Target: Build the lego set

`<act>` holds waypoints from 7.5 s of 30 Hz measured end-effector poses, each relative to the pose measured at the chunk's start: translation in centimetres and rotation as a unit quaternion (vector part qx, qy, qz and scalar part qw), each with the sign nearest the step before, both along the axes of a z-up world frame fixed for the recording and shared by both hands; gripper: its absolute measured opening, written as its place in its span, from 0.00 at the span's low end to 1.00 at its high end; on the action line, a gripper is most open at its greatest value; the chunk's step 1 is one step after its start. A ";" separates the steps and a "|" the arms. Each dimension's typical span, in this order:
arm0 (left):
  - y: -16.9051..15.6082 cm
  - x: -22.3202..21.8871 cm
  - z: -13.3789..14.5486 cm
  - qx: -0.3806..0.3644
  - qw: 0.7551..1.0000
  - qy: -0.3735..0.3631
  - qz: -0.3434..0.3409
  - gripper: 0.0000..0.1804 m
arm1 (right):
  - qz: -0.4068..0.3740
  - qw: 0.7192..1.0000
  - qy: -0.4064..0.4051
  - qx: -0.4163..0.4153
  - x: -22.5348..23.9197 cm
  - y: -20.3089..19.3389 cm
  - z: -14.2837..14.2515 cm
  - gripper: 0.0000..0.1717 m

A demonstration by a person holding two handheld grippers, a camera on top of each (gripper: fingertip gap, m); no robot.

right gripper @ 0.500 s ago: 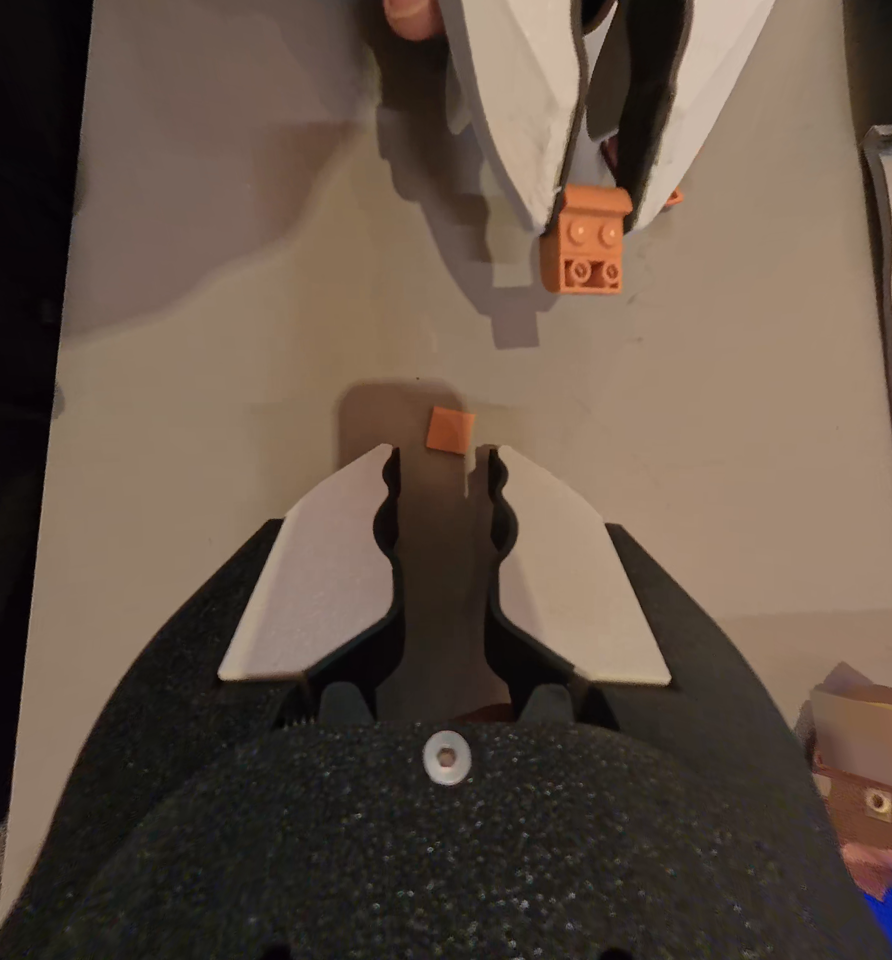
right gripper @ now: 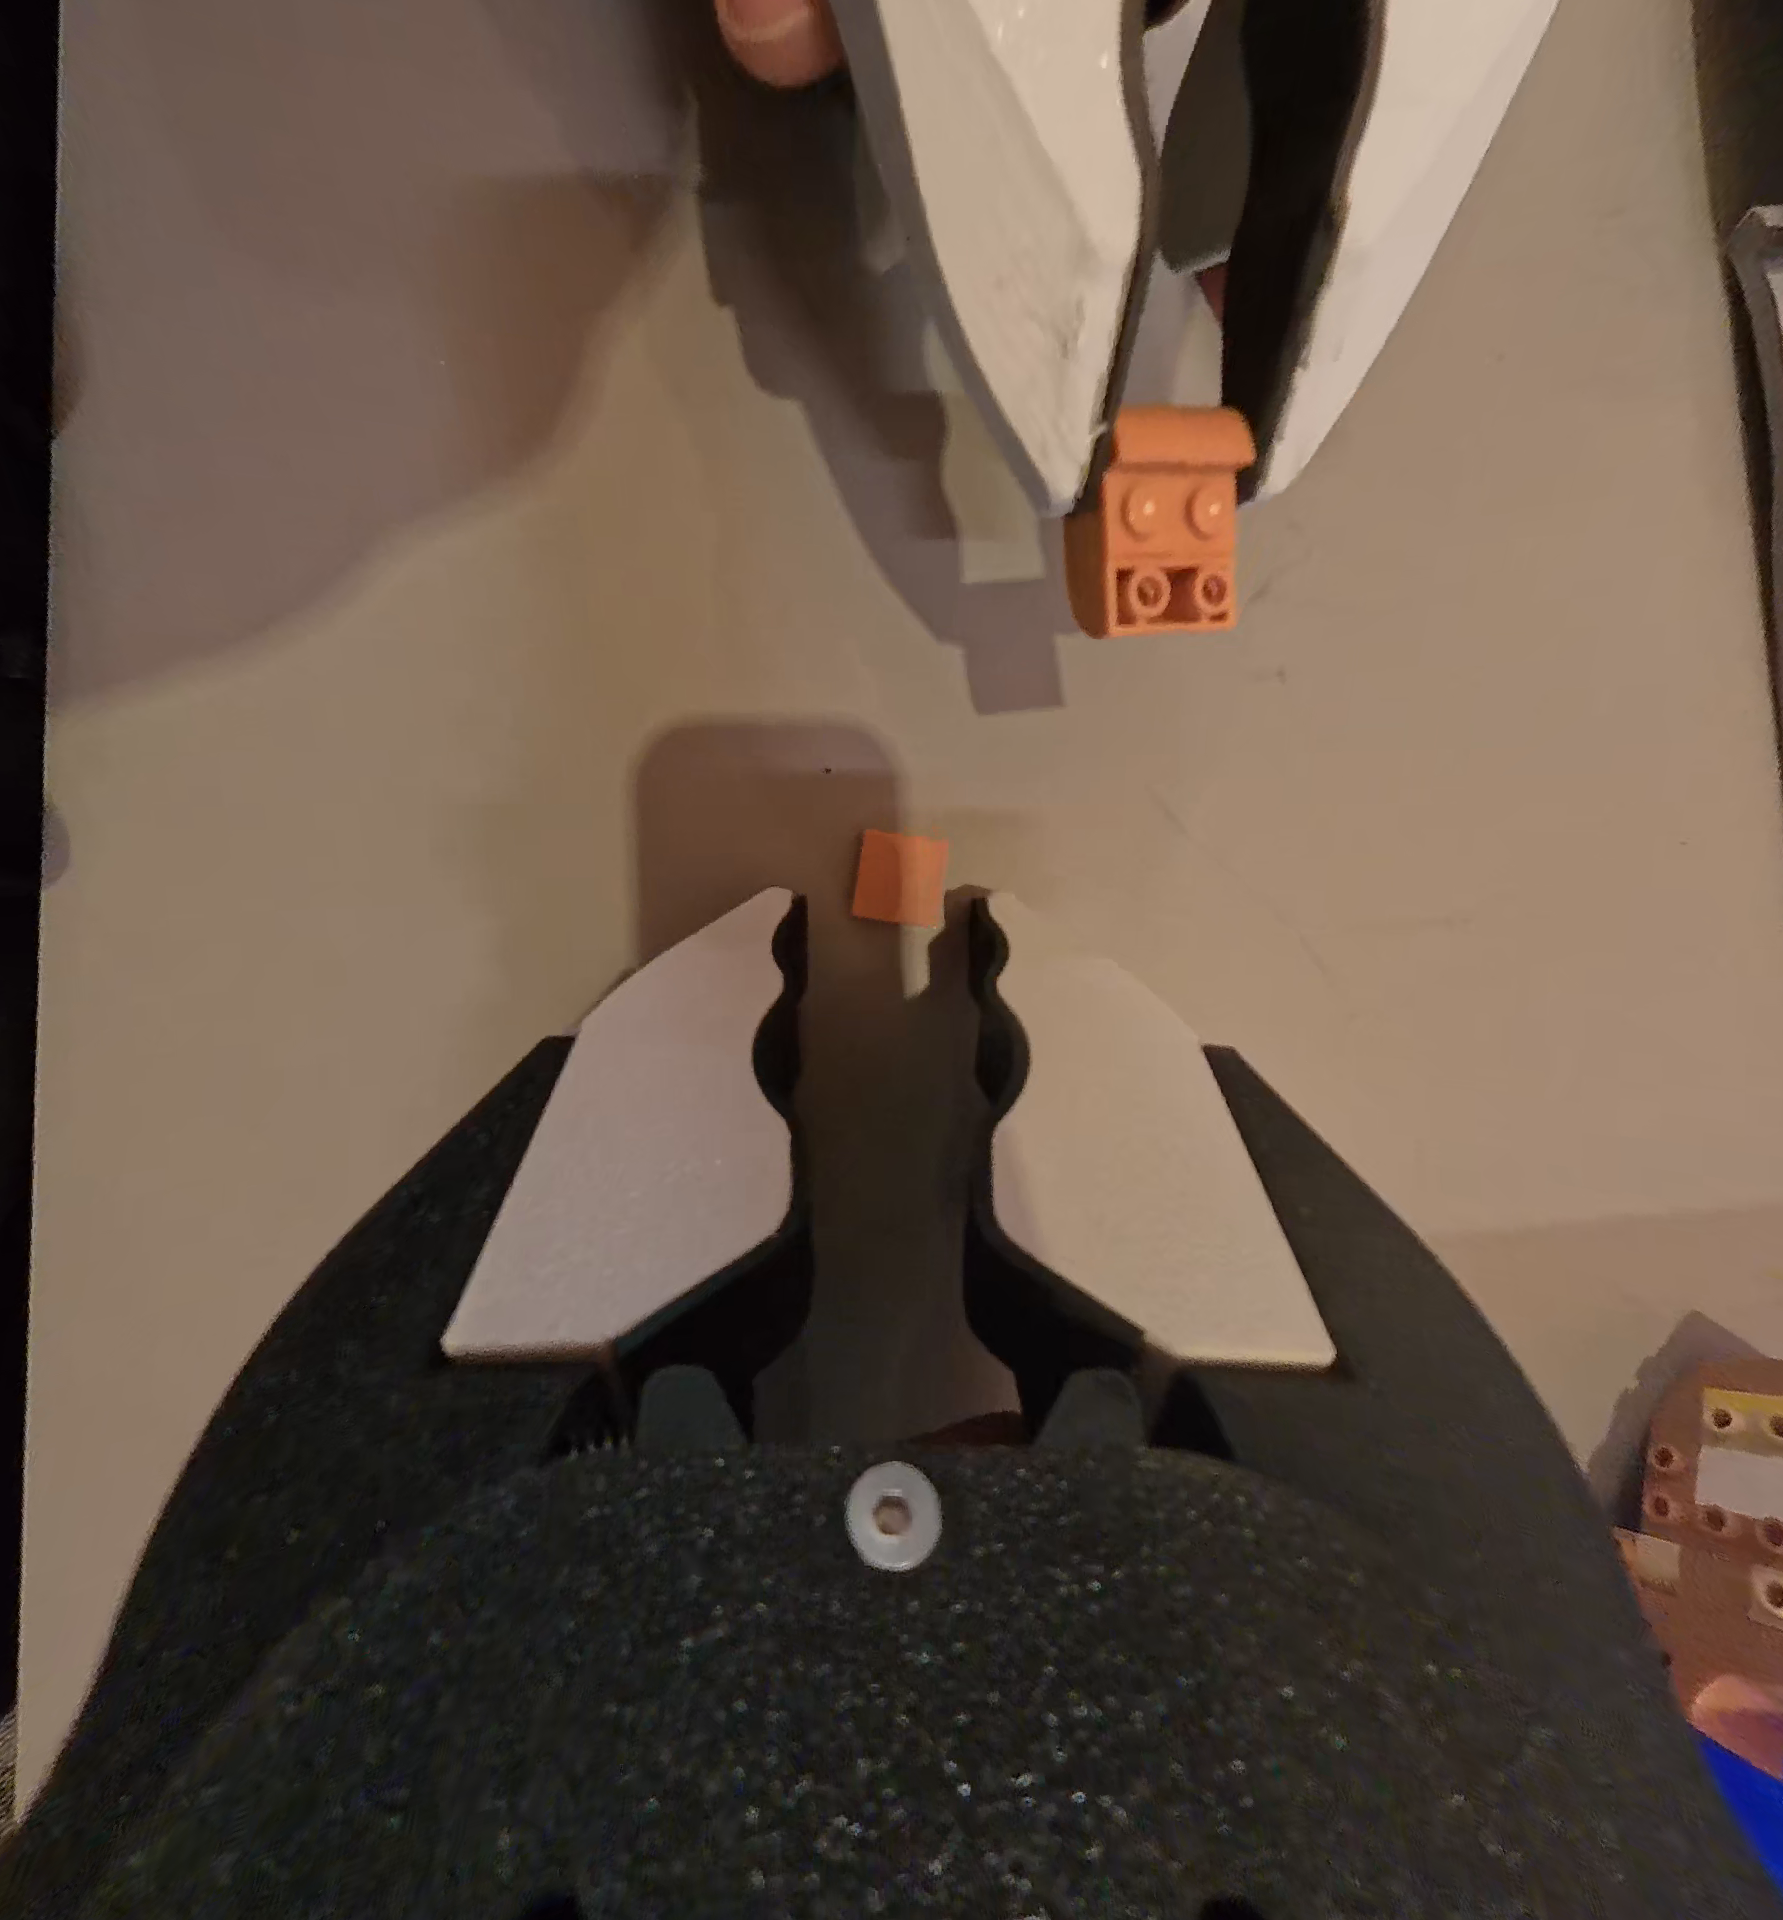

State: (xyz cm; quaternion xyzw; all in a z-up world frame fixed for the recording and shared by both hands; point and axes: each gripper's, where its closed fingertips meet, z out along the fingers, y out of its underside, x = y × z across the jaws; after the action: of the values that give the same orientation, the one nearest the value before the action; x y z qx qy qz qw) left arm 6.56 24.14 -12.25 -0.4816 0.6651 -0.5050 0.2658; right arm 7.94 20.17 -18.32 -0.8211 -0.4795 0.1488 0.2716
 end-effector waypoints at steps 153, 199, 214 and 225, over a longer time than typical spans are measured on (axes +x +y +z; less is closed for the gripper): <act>-1.5 -0.5 3.7 -0.070 0.992 -0.097 -0.032 0.09 | 0.138 0.831 -0.069 0.535 -1.8 2.5 9.7 0.18; -1.3 -0.4 2.9 -0.076 0.995 -0.064 -0.025 0.14 | 0.104 0.887 -0.017 0.450 -1.4 3.5 8.6 0.08; -1.3 -0.7 1.9 0.210 0.968 -0.132 -0.022 0.16 | 0.072 0.951 0.139 0.265 -1.7 2.7 7.7 0.08; -2.4 -0.6 1.4 0.235 0.959 -0.149 -0.041 0.11 | 0.088 0.954 0.167 0.233 -2.5 1.9 7.6 0.08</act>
State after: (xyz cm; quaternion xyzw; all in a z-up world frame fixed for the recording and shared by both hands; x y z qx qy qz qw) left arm 5.97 21.75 -10.87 -0.2971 0.7369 -0.4106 0.4473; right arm 5.45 22.09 -10.69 -0.6530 -0.5192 0.1911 0.5172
